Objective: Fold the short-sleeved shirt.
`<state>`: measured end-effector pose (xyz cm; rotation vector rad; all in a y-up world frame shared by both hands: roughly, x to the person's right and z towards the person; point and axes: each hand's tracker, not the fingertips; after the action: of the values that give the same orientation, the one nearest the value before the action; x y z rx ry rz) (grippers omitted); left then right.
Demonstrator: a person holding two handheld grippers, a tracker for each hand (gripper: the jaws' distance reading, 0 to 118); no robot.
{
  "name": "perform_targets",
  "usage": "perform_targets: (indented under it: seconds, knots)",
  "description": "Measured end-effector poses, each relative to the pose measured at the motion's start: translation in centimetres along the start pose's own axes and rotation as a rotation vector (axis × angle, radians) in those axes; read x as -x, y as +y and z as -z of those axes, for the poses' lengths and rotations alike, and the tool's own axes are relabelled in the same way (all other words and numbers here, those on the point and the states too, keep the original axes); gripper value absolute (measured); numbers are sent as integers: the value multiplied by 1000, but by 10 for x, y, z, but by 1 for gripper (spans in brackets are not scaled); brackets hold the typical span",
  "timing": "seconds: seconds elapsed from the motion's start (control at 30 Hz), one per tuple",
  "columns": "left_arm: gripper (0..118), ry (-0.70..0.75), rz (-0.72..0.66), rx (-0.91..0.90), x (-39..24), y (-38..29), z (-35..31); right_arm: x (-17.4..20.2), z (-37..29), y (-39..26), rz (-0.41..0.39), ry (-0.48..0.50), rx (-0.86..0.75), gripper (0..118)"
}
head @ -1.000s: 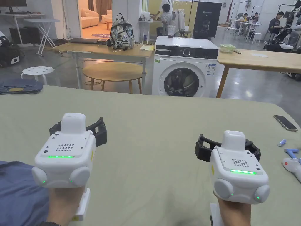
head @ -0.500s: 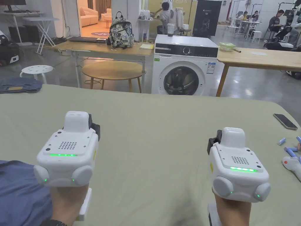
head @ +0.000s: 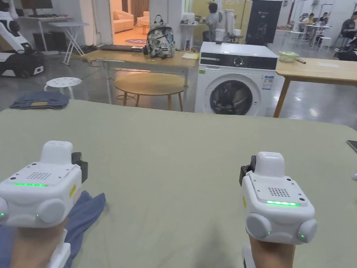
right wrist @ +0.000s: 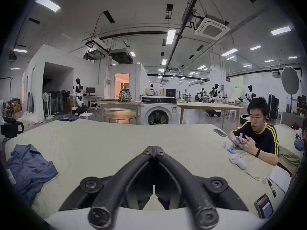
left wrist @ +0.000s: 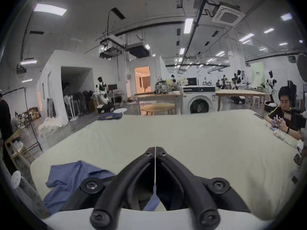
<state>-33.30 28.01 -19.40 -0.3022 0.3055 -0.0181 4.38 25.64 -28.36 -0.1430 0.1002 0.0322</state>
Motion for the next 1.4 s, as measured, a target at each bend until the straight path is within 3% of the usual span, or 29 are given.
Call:
perform_targets:
  seconds: [0.37,0.63,0.7,0.77,0.8,0.87,0.9,0.93,1.2,1.3,1.4]
  knots:
    - [0,115,-82,367,145,-35,5,62,5,-14,-36,142,79,0]
    - [2,51,-191,644,206,-69,42,77,14,-30,-56,177,147,0]
    - [18,58,-227,680,213,-84,55,78,18,-35,-63,180,154,0]
    - [22,27,-323,716,220,-95,66,77,19,-37,-72,181,160,0]
    - [30,11,-368,727,220,-101,72,76,19,-38,-76,182,161,0]
    - [52,-2,-388,768,216,-111,83,74,20,-40,-88,178,167,0]
    - [70,-1,-373,780,212,-114,87,72,21,-42,-91,175,170,0]
    - [81,1,-321,805,201,-113,79,70,22,-44,-94,172,173,0]
    - [78,78,-112,836,178,-128,97,61,21,-51,-105,150,202,0]
    - [59,73,-83,825,169,-129,96,61,22,-56,-108,147,205,0]
    - [19,101,-36,798,162,-128,93,62,23,-60,-106,146,209,0]
